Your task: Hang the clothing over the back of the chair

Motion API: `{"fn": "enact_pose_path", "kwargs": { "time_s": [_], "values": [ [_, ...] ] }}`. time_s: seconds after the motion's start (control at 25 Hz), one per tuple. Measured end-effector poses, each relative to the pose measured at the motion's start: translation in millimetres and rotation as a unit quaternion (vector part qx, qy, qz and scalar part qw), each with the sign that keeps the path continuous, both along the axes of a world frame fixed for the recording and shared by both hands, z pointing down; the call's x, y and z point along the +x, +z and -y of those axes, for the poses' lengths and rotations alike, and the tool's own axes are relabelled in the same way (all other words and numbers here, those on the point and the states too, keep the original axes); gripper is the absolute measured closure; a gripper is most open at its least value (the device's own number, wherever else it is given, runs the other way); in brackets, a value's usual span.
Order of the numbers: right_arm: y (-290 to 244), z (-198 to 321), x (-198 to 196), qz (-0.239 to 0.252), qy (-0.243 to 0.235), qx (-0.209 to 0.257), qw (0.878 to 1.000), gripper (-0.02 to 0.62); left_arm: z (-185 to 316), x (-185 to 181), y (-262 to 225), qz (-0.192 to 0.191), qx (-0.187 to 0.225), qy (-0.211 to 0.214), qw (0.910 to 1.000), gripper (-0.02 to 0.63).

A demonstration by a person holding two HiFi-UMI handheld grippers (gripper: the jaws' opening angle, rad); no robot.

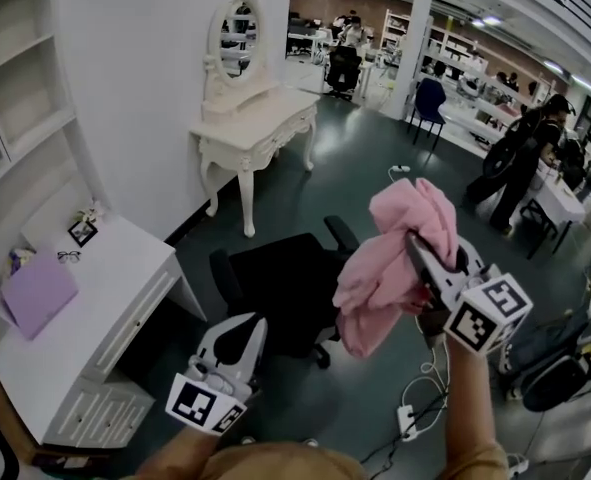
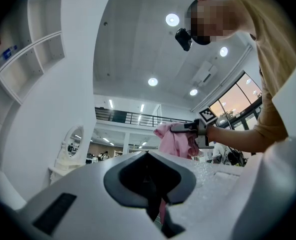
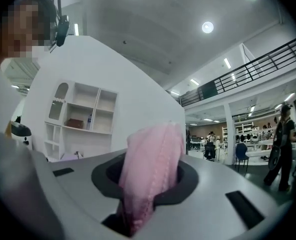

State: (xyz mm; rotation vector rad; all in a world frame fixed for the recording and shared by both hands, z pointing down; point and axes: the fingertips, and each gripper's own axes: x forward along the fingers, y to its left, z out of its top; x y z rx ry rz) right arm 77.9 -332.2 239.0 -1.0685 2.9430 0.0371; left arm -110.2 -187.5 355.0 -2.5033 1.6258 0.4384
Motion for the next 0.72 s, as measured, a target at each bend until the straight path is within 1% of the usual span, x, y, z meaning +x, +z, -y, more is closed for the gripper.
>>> {"fn": "enact_pose_path", "kwargs": {
  "time_s": [0.2, 0.4, 0.56, 0.72],
  "values": [
    [1.6, 27.5, -22.9, -0.035, 0.001, 0.006, 0.999, 0.486, -1.0, -2.3, -6.4, 0.003, 0.005, -0.003, 1.0, 0.601],
    [0.8, 52.7, -37.4, -0.05, 0.01, 0.006, 0.999, 0.483, -1.1, -3.0, -7.7, 0.006, 0.003, -0.007, 1.0, 0.601],
    [2.5, 77.7, -46.8, -0.077, 0.015, -0.001, 0.997, 0.48, -0.7, -2.2, -7.2, 0.008, 0.001, -0.012, 0.9999, 0.601],
    [21.9, 107.3, -55.7, -0.114, 0.028, -0.017, 0.993, 0.476, -0.6, -0.8, -4.7, 0.009, -0.003, -0.014, 0.9999, 0.601]
  ]
}}
